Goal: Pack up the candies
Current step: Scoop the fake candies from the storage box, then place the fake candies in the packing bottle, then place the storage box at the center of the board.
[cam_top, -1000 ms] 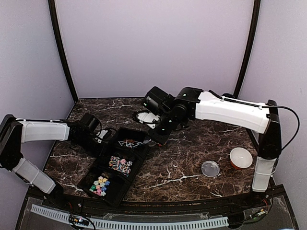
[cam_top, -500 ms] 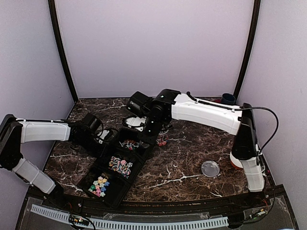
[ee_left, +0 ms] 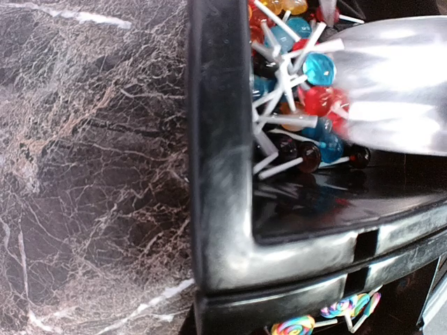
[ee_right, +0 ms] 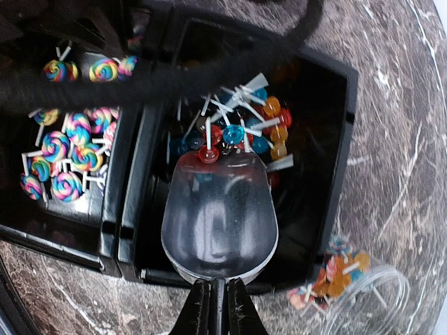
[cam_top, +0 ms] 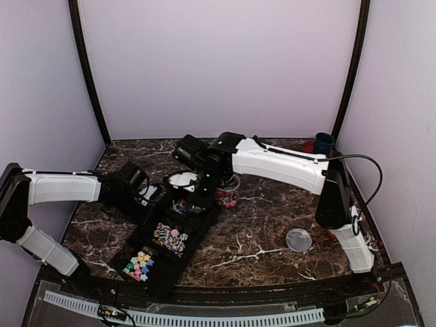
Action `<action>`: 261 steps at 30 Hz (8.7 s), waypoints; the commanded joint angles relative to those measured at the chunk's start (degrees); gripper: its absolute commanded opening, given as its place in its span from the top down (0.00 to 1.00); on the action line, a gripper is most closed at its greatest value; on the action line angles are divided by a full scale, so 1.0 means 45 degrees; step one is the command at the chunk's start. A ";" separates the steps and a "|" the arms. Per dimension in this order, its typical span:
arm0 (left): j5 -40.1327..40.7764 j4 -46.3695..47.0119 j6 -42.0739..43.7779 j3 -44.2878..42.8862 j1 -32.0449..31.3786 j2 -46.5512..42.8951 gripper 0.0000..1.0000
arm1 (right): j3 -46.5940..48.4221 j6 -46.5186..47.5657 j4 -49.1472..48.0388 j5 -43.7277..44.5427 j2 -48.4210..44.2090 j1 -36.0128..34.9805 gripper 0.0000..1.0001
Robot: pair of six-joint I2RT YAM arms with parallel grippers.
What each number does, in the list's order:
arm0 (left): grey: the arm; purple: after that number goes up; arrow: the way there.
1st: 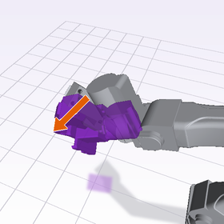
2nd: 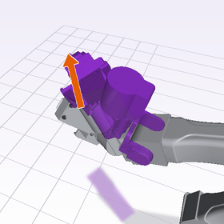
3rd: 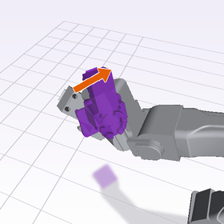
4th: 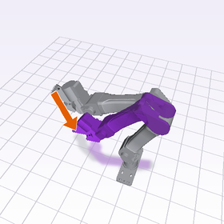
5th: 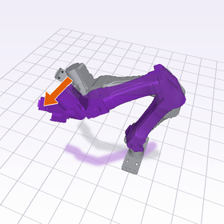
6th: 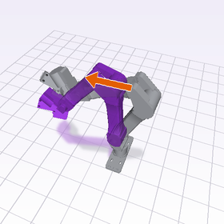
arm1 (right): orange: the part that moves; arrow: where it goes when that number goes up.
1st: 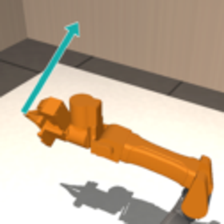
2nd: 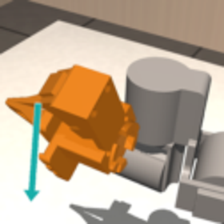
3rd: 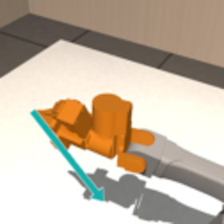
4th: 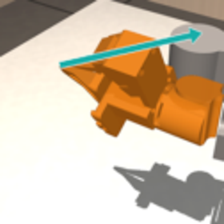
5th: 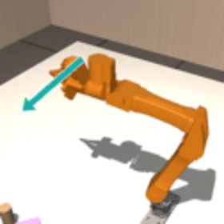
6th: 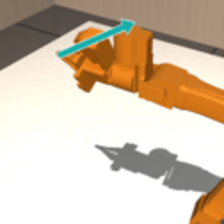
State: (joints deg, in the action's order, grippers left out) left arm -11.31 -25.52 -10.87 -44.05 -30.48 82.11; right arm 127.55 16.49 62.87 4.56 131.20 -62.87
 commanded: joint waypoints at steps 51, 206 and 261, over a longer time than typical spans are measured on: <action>-0.1158 0.0358 -0.0363 0.0045 0.0387 -0.1249 1.00 | -1.5742 -0.1808 -2.2114 -0.2590 -0.2931 0.0685 1.00; -0.0455 0.0300 -0.0488 0.0053 0.0495 -0.1859 1.00 | -1.3276 -0.4483 -0.7404 0.3112 -1.0751 0.1515 1.00; 0.1234 -0.1539 0.0828 -0.6764 0.2470 0.4131 1.00 | -1.8543 -0.5587 -1.2830 0.4724 -1.5690 0.1515 1.00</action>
State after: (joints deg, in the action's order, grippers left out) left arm -3.95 -31.68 -7.92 -69.54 -20.45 100.22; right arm 45.58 -7.07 8.86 23.29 62.37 -56.25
